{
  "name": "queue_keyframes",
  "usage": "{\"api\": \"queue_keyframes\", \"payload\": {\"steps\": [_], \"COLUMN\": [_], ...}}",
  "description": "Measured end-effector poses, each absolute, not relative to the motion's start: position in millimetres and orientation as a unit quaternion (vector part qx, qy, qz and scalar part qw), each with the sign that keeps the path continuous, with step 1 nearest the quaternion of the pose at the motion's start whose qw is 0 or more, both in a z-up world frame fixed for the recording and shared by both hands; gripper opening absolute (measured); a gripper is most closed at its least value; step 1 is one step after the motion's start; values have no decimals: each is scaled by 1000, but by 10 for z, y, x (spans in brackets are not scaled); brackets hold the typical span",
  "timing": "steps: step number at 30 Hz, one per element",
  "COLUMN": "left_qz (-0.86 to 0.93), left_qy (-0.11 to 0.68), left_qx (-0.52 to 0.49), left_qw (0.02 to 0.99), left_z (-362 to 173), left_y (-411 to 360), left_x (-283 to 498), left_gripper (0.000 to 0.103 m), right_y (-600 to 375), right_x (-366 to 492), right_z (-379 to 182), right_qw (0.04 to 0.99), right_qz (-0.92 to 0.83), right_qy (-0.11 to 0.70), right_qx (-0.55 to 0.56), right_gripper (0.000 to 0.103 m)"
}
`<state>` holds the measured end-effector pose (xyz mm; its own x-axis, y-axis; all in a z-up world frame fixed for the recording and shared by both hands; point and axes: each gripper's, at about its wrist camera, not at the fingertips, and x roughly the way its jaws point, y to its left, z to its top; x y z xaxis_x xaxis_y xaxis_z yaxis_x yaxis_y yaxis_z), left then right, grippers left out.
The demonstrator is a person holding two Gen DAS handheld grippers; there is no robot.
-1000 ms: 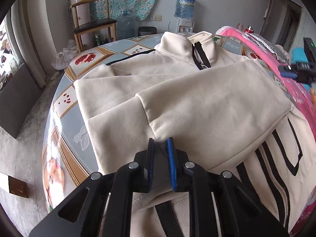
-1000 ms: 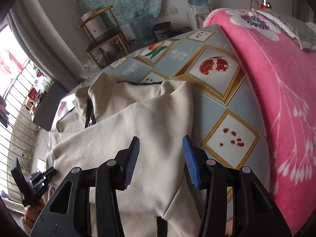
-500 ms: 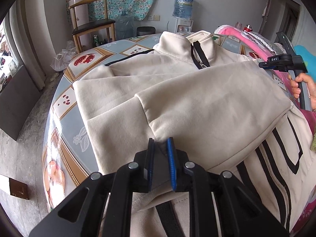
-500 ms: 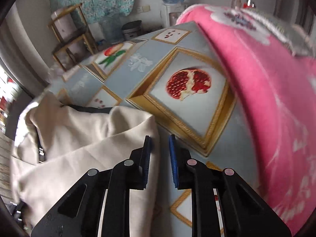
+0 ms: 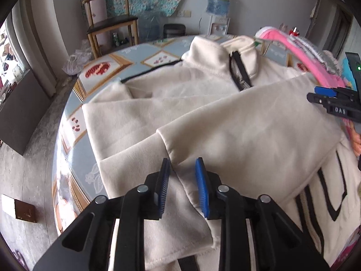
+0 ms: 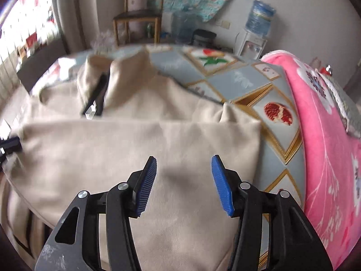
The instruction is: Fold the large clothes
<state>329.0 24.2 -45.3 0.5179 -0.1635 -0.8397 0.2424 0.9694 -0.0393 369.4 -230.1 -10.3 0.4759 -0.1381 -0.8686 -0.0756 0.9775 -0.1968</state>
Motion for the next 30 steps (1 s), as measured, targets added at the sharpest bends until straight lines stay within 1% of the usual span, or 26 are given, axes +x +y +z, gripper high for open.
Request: {"api": "queue_keyframes", "payload": {"steps": [4,9,12,13,14,15,19,20,23,27,28,29,30], "left_qz": [-127,-133,-136,-140,-139,-136,-168,-178,-170,-122,-109,-102,-95], "left_qy": [476,452,446,447,448,447,457,467,497,517,522,527,532], "left_qx": [46,27,-6,-22,-33,-40,-76,-92,-130,-147,-149,-150,-149], "left_qw": [869,882,885,883,883,883,870,861,841,834,832,830,828], "left_z": [-378,-28,166,210,245,283,345,317,167,-99,-174,-234,-287], "left_y": [257,379,414,418,406,377,142,68,-115,-243,-257,-266,-273], "left_x": [3299,3486,3796,3928,4042,4187,4734,4903,5345,5684,5742,5781,5817], "left_gripper": [23,25,37,44,47,48,62,63,63,63,63,63,62], "right_y": [-2340,-2500,-2609,-2606,-2591,-2567,-2432,-2412,-2302,-2182,-2177,-2177,-2166], "right_x": [3717,3946,4213,4308,4424,4563,5106,5234,5586,5865,5903,5919,5928], "right_z": [-46,312,496,527,543,540,420,361,164,-54,-89,-126,-158], "right_qw": [849,860,854,850,845,840,824,817,801,788,784,780,776], "right_qz": [-6,40,81,91,100,105,102,101,86,58,59,62,63], "right_qy": [519,508,505,506,508,511,529,536,560,587,592,596,601], "right_qx": [-102,-9,92,116,135,147,174,186,192,175,179,182,181], "right_gripper": [51,55,58,58,59,59,59,59,59,59,56,51,48]}}
